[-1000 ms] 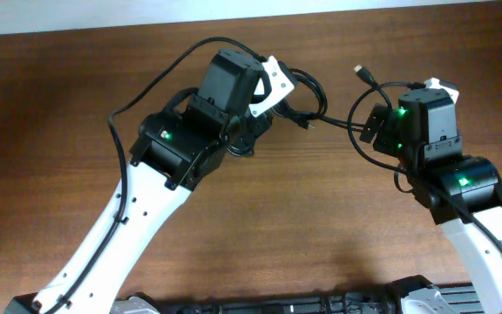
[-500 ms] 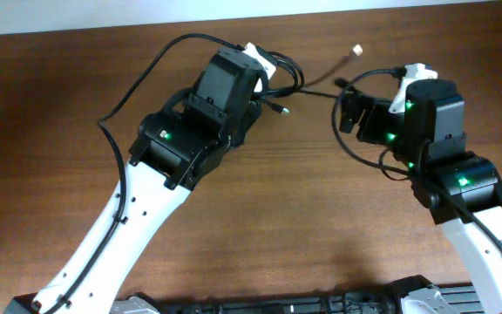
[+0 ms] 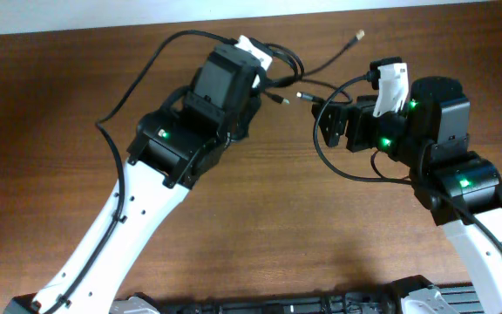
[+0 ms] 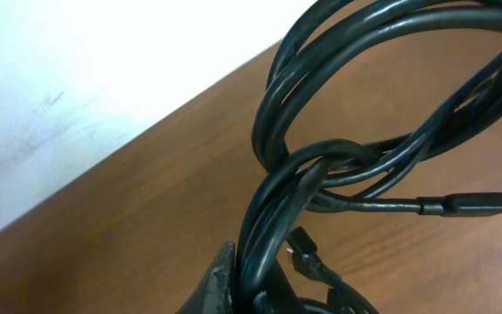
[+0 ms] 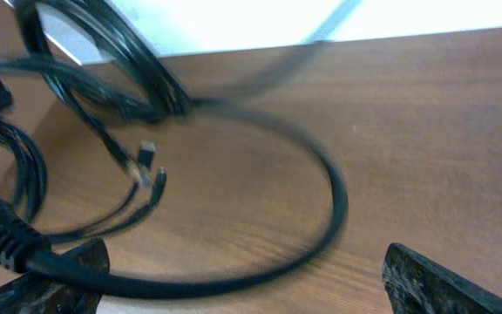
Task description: Untangle cables
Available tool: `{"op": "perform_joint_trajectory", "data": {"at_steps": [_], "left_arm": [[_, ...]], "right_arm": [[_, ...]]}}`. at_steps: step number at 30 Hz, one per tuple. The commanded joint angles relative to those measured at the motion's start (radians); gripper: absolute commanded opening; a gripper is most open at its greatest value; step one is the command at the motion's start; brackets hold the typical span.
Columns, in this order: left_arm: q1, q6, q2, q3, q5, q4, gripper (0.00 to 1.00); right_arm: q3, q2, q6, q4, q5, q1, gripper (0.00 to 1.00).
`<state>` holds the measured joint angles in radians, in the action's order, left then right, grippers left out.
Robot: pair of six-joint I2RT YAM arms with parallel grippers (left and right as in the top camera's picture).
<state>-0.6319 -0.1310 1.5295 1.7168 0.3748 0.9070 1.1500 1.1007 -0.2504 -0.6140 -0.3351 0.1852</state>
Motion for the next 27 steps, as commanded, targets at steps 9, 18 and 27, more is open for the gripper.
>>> {"op": "perform_joint_trajectory", "data": {"at_steps": [9, 18, 27], "left_arm": [[0.039, 0.120, 0.000, 0.019, -0.124, -0.137, 0.00], [0.039, 0.121, 0.002, 0.019, -0.253, -0.157, 0.00], [0.038, 0.166, 0.011, 0.019, -0.361, -0.260, 0.00]], "right_arm": [[-0.002, -0.014, 0.373, -0.176, -0.032, -0.023, 0.99], [-0.002, -0.014, 0.179, -0.016, -0.196, -0.023, 0.99], [-0.002, -0.012, -0.060, 0.085, -0.259, -0.023, 0.95]]}}
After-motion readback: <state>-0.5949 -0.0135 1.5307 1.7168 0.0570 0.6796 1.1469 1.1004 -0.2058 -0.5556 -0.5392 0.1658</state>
